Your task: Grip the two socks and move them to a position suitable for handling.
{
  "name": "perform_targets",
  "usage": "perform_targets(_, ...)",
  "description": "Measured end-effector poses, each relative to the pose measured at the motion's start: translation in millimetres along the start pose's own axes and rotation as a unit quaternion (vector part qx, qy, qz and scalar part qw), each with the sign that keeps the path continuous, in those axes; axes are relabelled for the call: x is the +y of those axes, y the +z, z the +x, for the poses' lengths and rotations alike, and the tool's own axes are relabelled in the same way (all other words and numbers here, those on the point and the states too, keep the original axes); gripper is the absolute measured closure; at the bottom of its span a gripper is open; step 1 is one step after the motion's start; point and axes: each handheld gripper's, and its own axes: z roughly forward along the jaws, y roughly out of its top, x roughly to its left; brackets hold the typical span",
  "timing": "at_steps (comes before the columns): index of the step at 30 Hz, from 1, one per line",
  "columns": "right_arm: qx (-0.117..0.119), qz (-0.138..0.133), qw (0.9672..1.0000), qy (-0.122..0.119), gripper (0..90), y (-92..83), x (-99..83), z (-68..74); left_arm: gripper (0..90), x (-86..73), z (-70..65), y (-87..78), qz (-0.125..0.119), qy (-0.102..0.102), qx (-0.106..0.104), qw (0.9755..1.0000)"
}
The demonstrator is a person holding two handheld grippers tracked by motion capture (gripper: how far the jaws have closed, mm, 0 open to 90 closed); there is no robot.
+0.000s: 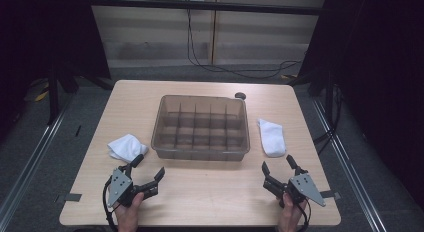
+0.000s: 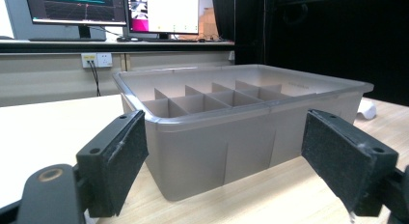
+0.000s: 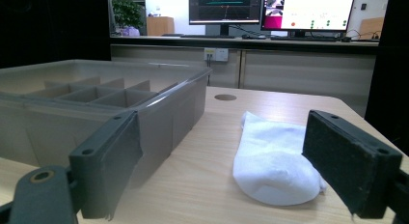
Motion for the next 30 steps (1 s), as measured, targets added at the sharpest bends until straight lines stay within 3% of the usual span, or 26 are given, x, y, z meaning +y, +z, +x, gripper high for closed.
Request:
perform_targets(3, -0.004, 0.003, 1.0, 0.0, 13.2, 0.3, 0.1, 0.4, 16.1, -0.2, 0.1, -0.4, -0.002, -0.003, -0.002, 1.0)
perform_targets(7, -0.012, 0.034, 0.9993, -0.005, 13.4, 6.1, 2.2, 2.0, 16.3, -0.1, 0.0, -0.3, -0.001, -0.002, -0.002, 1.0)
perform_targets(9, -0.015, 0.037, 0.9992, -0.007, 13.5, 6.9, 2.6, 2.4, 16.3, -0.1, 0.0, -0.4, -0.002, -0.002, -0.002, 1.0)
perform_targets(15, -0.014, 0.057, 0.9983, 0.005, 13.9, 7.7, 3.7, 0.6, 16.3, -0.1, 0.5, -0.7, -0.002, 0.0, -0.007, 1.0)
perform_targets(18, 0.007, 0.069, 0.9975, 0.01, 14.2, 8.1, 4.4, 0.1, 16.3, -0.2, 0.5, -0.7, -0.003, 0.0, -0.011, 0.9999)
perform_targets(21, 0.005, 0.082, 0.9965, 0.015, 14.4, 9.1, 4.9, 1.0, 16.3, -0.2, 0.4, -0.7, -0.004, 0.0, -0.011, 0.9999)
perform_targets(24, 0.01, 0.117, 0.9928, 0.024, 15.9, 10.2, 7.0, -0.5, 16.3, -0.2, 0.5, -0.8, -0.004, 0.0, -0.012, 0.9999)
perform_targets(26, 0.017, 0.137, 0.9893, 0.047, 16.3, 11.5, 9.6, -3.1, 16.3, -0.3, 0.5, -0.8, -0.005, 0.0, -0.013, 0.9999)
perform_targets(28, 0.02, 0.142, 0.988, 0.057, 16.1, 12.1, 11.9, -4.0, 16.3, -0.2, 1.0, -1.2, -0.002, 0.004, -0.013, 0.9999)
perform_targets(30, 0.021, 0.163, 0.9849, 0.055, 16.6, 14.6, 20.7, -5.4, 16.3, -0.3, 0.6, -0.9, -0.004, 0.001, -0.013, 0.9999)
